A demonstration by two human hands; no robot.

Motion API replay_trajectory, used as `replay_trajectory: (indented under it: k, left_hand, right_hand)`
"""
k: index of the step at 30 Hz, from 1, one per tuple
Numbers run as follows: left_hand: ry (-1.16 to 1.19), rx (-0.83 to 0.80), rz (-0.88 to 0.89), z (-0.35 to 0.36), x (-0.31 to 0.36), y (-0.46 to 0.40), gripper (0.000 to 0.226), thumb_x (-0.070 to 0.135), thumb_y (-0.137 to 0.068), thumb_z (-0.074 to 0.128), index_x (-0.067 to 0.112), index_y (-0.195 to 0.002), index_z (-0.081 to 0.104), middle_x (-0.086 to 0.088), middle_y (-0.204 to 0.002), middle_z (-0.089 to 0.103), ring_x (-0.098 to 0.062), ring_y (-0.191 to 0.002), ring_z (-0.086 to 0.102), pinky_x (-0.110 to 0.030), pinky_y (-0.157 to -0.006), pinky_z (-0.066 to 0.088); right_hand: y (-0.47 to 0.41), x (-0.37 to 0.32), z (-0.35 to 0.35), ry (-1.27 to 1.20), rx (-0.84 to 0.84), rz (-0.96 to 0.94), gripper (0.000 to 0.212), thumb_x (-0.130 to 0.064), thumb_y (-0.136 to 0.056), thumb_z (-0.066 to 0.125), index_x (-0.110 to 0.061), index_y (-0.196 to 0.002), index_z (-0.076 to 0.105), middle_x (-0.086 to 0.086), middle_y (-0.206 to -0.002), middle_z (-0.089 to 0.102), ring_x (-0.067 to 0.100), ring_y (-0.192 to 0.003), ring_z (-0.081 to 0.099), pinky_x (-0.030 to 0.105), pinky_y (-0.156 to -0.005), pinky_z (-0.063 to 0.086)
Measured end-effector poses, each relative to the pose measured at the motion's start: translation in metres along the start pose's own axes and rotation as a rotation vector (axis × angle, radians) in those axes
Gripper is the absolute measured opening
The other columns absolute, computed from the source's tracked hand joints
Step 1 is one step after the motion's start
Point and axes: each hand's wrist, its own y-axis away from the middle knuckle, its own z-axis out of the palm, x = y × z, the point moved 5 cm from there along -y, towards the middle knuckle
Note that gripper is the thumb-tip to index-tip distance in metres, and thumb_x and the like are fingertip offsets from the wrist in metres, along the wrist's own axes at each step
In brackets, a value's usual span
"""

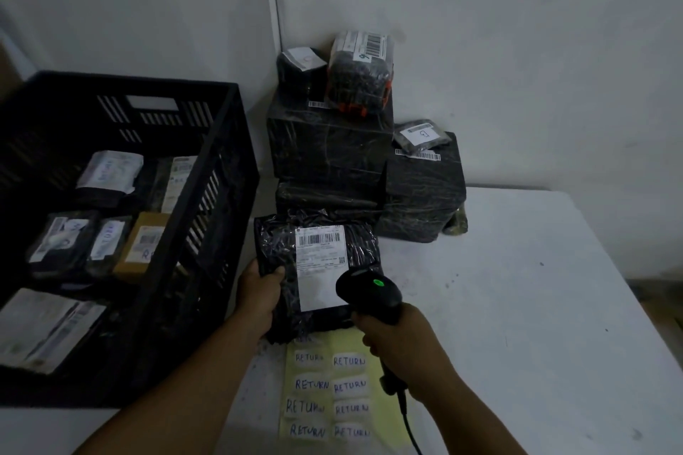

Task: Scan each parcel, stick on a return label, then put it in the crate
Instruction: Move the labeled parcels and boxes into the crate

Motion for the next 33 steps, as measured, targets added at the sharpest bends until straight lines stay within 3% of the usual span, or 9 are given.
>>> replay_trajectory:
  k: [8,13,19,24,26,29,33]
  left_hand:
    - [-0.02,0.035,0.027,0.001,0.0,-0.001,0.024,0.006,-0.091,0.063,0.02,-0.111,0.067,-0.008,-0.105,0.072,-0.03,-0.097,0.068,-0.05,-0.091,0.056]
    - [-0.023,0.027,0.042,0.0,0.001,0.0,0.032,0.009,-0.093,0.062,0.024,-0.121,0.063,-0.003,-0.107,0.069,-0.025,-0.097,0.065,-0.045,-0.091,0.055]
    - [-0.017,0.03,0.018,-0.001,-0.004,-0.002,0.029,0.01,-0.093,0.062,0.026,-0.116,0.065,0.0,-0.103,0.07,-0.022,-0.093,0.066,-0.043,-0.087,0.056]
    - [-0.038,0.043,0.019,-0.002,-0.004,-0.004,0.026,0.011,-0.092,0.063,0.025,-0.113,0.064,-0.001,-0.103,0.07,-0.022,-0.093,0.067,-0.041,-0.084,0.056]
    - [-0.054,0.053,0.02,-0.004,-0.004,-0.003,0.027,0.013,-0.092,0.065,0.026,-0.115,0.062,0.0,-0.104,0.068,-0.021,-0.091,0.065,-0.037,-0.08,0.055]
    - [-0.075,0.06,0.018,-0.007,-0.005,-0.003,0.037,0.015,-0.091,0.068,0.024,-0.124,0.057,-0.002,-0.109,0.066,-0.023,-0.095,0.064,-0.043,-0.086,0.056]
    - [-0.103,0.038,0.006,-0.009,-0.011,-0.004,0.043,0.017,-0.091,0.068,0.021,-0.131,0.053,-0.005,-0.115,0.065,-0.025,-0.097,0.064,-0.047,-0.09,0.055]
  right_hand:
    - [0.011,-0.005,0.001,-0.045,0.033,0.018,0.016,-0.031,-0.086,0.073,-0.016,-0.088,0.071,0.004,-0.067,0.07,0.015,-0.059,0.062,0.029,-0.059,0.053]
    - [0.013,-0.007,-0.004,-0.075,0.059,0.01,0.016,-0.032,-0.085,0.075,-0.017,-0.091,0.071,0.003,-0.068,0.071,0.012,-0.06,0.064,0.026,-0.059,0.052]
    - [0.018,-0.009,-0.011,-0.116,0.061,0.027,0.018,-0.031,-0.084,0.072,-0.014,-0.087,0.073,0.01,-0.073,0.073,0.016,-0.061,0.061,0.033,-0.06,0.05]
    - [0.013,-0.005,-0.015,-0.091,0.078,0.031,0.016,-0.032,-0.084,0.073,-0.016,-0.088,0.073,0.008,-0.071,0.073,0.013,-0.058,0.062,0.028,-0.057,0.05]
    - [0.005,0.0,-0.023,-0.027,0.137,0.0,0.017,-0.032,-0.084,0.073,-0.015,-0.087,0.072,0.009,-0.07,0.072,0.014,-0.056,0.062,0.029,-0.057,0.051]
    - [-0.014,0.014,-0.043,0.112,0.298,-0.043,0.021,-0.033,-0.082,0.074,-0.021,-0.095,0.063,0.004,-0.077,0.071,0.017,-0.067,0.068,0.031,-0.057,0.052]
    - [-0.048,0.051,-0.075,0.225,0.447,0.053,0.032,-0.025,-0.08,0.069,-0.013,-0.105,0.054,0.007,-0.086,0.066,0.02,-0.071,0.064,0.029,-0.054,0.046]
